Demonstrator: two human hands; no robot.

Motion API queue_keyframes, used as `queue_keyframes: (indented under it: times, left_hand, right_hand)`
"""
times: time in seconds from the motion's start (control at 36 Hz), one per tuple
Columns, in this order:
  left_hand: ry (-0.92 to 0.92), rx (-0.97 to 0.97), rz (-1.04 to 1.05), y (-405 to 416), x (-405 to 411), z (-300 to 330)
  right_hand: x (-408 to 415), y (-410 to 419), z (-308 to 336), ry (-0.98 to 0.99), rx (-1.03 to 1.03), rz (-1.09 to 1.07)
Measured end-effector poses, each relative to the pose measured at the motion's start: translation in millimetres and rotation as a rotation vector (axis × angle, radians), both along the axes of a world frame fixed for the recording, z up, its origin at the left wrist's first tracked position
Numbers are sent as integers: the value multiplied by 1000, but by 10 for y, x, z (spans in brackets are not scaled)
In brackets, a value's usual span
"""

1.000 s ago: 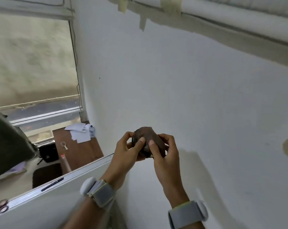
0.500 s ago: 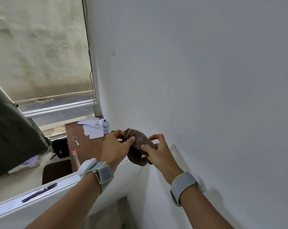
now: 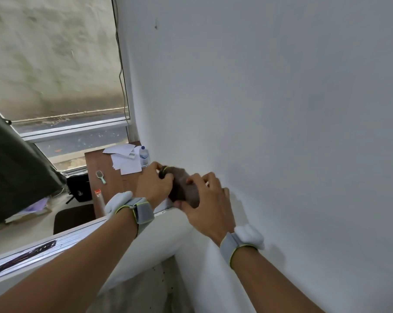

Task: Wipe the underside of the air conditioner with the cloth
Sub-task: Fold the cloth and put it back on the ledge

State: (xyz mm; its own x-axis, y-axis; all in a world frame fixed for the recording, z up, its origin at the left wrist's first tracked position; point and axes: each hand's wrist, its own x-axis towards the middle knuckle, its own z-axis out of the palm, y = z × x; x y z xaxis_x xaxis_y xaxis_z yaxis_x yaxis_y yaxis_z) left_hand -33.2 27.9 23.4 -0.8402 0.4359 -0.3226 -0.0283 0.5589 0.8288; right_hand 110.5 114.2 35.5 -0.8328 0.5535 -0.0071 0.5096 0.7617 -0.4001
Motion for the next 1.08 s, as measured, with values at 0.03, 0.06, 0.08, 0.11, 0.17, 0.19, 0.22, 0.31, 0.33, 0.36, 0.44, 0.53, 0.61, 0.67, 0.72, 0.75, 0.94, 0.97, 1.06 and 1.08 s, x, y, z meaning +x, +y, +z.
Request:
queue_keyframes:
  times: [0.03, 0.06, 0.08, 0.11, 0.17, 0.19, 0.22, 0.31, 0.33, 0.36, 0.44, 0.53, 0.61, 0.67, 0.72, 0.75, 0.94, 0.97, 1.06, 1.08]
  left_hand:
    - [68, -106, -28, -40, 19, -108]
    - [144, -199, -40, -79, 33, -231]
    - [193, -274, -38, -116, 49, -340]
    - [226, -334, -32, -147, 66, -444]
    - [274, -398, -25, -178, 76, -571]
    - [302, -415, -23, -195, 80, -607]
    - [340, -418, -23, -212, 74, -638]
    - [429, -340, -82, -292, 94, -685]
    - [436, -311, -118, -310, 108, -696]
    - [437, -296, -150, -321, 120, -701]
    - [450, -298, -196, -316, 111, -704]
    - [403, -228, -140, -302, 36, -651]
    - [465, -152, -105, -327, -70, -593]
    - [482, -85, -42, -356, -114, -542]
    - [445, -52, 82, -395, -173, -535]
    - [444, -66, 145, -409, -199, -527]
    - [587, -304, -160, -655, -135, -795]
    - [621, -343, -227, -669, -86, -803]
    - [650, -403, -372, -686, 59, -791]
    - [640, -415, -389, -697, 96, -775]
  right_hand:
    - [-2, -29, -98, -79, -20, 18]
    - [-10, -57, -182, -151, -41, 23]
    - [-20, -85, -263, -210, -56, 22]
    - [-32, -112, -346, -253, -68, 20]
    - [-48, -150, -468, -317, -87, 23]
    - [-47, -161, -530, -347, -91, 33]
    - [-49, -168, -577, -365, -89, 45]
    - [-61, -152, -651, -363, -83, 47]
    - [-79, -145, -652, -355, -89, 41]
    - [-96, -134, -654, -346, -102, 33]
    - [-137, -96, -629, -297, -147, 14]
    - [-196, -28, -575, -172, -225, -56]
    - [-304, 24, -508, -84, -219, -136]
    - [-379, 50, -488, -11, -177, -146]
    - [-451, 27, -483, 48, -178, -120]
    - [-476, 8, -489, 53, -180, -85]
    - [-502, -127, -706, -292, 9, 120]
    - [-503, -141, -716, -301, 19, 125]
    - [-473, -153, -711, -308, 18, 124]
    - [-453, -157, -697, -292, -4, 122]
